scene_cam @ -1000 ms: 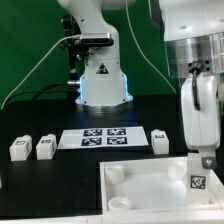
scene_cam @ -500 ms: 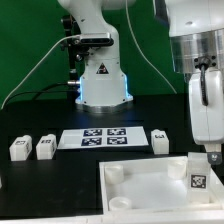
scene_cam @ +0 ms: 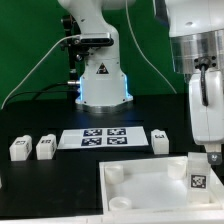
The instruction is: Assemble one leg
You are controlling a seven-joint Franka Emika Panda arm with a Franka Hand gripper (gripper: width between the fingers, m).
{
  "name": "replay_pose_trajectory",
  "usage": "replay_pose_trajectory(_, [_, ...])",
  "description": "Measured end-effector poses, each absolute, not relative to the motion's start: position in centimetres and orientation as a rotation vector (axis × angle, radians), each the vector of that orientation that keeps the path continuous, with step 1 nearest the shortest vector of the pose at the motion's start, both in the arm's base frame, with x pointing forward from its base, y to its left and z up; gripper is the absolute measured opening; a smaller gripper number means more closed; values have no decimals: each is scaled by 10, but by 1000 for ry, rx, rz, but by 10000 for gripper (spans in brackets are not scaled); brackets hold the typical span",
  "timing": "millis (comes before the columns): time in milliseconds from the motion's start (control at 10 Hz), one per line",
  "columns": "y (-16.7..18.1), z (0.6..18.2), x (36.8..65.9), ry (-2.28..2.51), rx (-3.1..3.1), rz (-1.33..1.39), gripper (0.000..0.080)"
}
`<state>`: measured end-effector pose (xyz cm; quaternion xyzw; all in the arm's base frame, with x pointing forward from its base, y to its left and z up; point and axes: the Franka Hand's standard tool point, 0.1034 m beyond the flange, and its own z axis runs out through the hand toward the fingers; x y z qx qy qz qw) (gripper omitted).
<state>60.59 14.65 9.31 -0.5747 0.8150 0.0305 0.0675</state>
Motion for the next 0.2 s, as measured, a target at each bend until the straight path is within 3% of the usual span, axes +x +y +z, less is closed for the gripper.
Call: replay_pose_trajectory(200, [146, 93, 606, 2456, -1732, 92, 649])
